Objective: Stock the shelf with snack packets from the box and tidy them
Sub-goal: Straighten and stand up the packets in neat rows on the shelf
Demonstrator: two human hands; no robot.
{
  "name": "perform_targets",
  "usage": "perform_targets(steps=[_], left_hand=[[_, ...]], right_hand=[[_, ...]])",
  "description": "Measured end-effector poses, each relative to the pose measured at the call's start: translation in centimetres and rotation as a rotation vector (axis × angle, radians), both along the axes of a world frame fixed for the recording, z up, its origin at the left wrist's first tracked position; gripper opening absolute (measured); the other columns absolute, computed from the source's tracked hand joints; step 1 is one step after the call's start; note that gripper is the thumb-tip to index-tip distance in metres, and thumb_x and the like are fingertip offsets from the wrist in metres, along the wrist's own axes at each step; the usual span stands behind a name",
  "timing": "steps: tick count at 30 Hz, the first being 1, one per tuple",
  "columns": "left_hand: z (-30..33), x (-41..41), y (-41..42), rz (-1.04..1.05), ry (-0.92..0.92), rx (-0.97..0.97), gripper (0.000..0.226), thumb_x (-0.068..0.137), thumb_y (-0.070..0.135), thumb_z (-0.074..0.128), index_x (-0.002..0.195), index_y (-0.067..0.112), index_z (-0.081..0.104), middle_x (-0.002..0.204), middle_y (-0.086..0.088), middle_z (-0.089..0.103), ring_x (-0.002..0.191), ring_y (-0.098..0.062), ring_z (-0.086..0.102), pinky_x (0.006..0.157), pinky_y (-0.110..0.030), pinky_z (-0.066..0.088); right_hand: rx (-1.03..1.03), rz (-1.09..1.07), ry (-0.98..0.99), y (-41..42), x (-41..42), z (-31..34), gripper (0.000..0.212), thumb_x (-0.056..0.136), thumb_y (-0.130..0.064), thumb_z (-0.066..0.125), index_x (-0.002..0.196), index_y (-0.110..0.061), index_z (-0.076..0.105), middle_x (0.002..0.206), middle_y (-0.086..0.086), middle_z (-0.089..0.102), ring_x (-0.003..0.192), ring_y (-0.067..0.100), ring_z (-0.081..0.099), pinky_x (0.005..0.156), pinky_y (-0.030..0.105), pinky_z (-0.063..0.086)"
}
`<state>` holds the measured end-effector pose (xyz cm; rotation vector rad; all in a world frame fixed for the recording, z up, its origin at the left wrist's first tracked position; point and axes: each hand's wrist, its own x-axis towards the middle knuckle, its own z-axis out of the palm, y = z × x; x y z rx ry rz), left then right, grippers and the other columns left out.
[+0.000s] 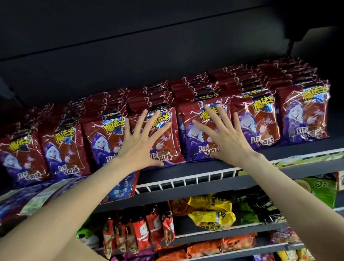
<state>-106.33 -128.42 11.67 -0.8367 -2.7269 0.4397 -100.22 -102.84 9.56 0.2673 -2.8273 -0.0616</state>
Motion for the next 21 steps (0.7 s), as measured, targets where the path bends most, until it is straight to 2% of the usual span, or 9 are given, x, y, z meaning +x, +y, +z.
perform_targets(steps=[5, 9, 11, 13, 15, 16, 18, 19, 21], left_hand=[[0.0, -0.2, 0.1, -0.016, -0.011, -0.014, 0.125, 0.06, 0.078, 0.061, 0.142, 0.04, -0.025, 0.146, 0.002, -0.04, 0.137, -0.029, -0.031, 0.107, -0.067, -0.006], [1.2, 0.9, -0.3, -0.067, -0.057, 0.026, 0.112, 0.066, 0.075, 0.059, 0.146, 0.039, -0.01, 0.15, 0.004, -0.033, 0.137, -0.024, -0.031, 0.108, -0.063, -0.007], [2.3, 2.2, -1.1, -0.086, -0.061, 0.071, 0.094, 0.075, 0.07, 0.055, 0.149, 0.036, 0.009, 0.157, 0.003, -0.011, 0.142, -0.019, -0.018, 0.113, -0.059, -0.001], [3.5, 4.4, -2.4, -0.038, -0.073, 0.131, 0.069, 0.084, 0.062, 0.05, 0.145, 0.035, 0.028, 0.155, 0.005, 0.021, 0.143, -0.015, 0.011, 0.117, -0.046, 0.01], [4.4, 7.1, -4.7, 0.013, -0.053, 0.271, 0.048, 0.089, 0.056, 0.046, 0.133, 0.036, 0.048, 0.135, 0.011, 0.052, 0.125, -0.011, 0.045, 0.105, -0.036, 0.034], [4.9, 8.6, -6.0, 0.01, -0.011, 0.359, 0.041, 0.09, 0.055, 0.045, 0.124, 0.036, 0.057, 0.119, 0.014, 0.063, 0.109, -0.008, 0.058, 0.091, -0.033, 0.048], [5.3, 11.2, -9.4, 0.014, 0.069, 0.528, 0.037, 0.088, 0.054, 0.042, 0.111, 0.035, 0.065, 0.095, 0.02, 0.069, 0.083, -0.002, 0.065, 0.062, -0.03, 0.057], [5.1, 12.1, -11.5, 0.038, 0.071, 0.603, 0.037, 0.087, 0.054, 0.042, 0.109, 0.035, 0.065, 0.093, 0.021, 0.068, 0.082, 0.0, 0.065, 0.062, -0.03, 0.056], [4.3, 13.4, -15.7, 0.081, -0.019, 0.736, 0.038, 0.086, 0.055, 0.047, 0.113, 0.034, 0.063, 0.104, 0.019, 0.066, 0.097, 0.003, 0.06, 0.083, -0.026, 0.051]], right_hand=[[0.001, 0.085, -0.009, 0.1, -0.4, 0.0, 0.102, 0.075, -0.023, 0.077, 0.151, -0.034, 0.009, 0.159, 0.008, -0.01, 0.145, 0.031, -0.015, 0.112, 0.061, 0.007], [0.0, 0.111, 0.006, 0.5, -0.5, -0.3, 0.102, 0.073, -0.031, 0.079, 0.15, -0.035, 0.013, 0.159, 0.007, -0.006, 0.145, 0.032, -0.013, 0.109, 0.063, 0.003], [-0.034, 0.118, 0.05, 0.5, 0.1, -0.5, 0.098, 0.073, -0.034, 0.079, 0.149, -0.034, 0.019, 0.16, 0.007, 0.0, 0.146, 0.032, -0.007, 0.108, 0.064, 0.002], [-0.129, 0.153, 0.125, 0.1, 1.0, -0.6, 0.084, 0.077, -0.031, 0.076, 0.147, -0.03, 0.029, 0.159, 0.007, 0.006, 0.146, 0.031, -0.003, 0.108, 0.062, 0.002], [-0.255, 0.268, 0.207, -1.1, 2.1, -0.7, 0.071, 0.081, -0.027, 0.073, 0.143, -0.027, 0.038, 0.158, 0.009, 0.015, 0.146, 0.032, 0.003, 0.111, 0.059, 0.006], [-0.32, 0.362, 0.227, -2.0, 2.7, -0.5, 0.068, 0.082, -0.026, 0.073, 0.142, -0.026, 0.04, 0.156, 0.009, 0.019, 0.146, 0.032, 0.007, 0.113, 0.058, 0.011], [-0.398, 0.559, 0.172, -4.5, 3.5, -0.5, 0.07, 0.081, -0.027, 0.074, 0.142, -0.027, 0.038, 0.155, 0.006, 0.023, 0.145, 0.03, 0.013, 0.114, 0.054, 0.02], [-0.392, 0.64, 0.123, -6.0, 3.7, -0.5, 0.075, 0.079, -0.029, 0.075, 0.143, -0.028, 0.036, 0.155, 0.004, 0.023, 0.145, 0.028, 0.015, 0.114, 0.052, 0.021], [-0.342, 0.743, 0.049, -9.1, 4.1, -0.9, 0.085, 0.076, -0.034, 0.078, 0.145, -0.031, 0.029, 0.155, 0.002, 0.023, 0.144, 0.024, 0.016, 0.115, 0.048, 0.02]])
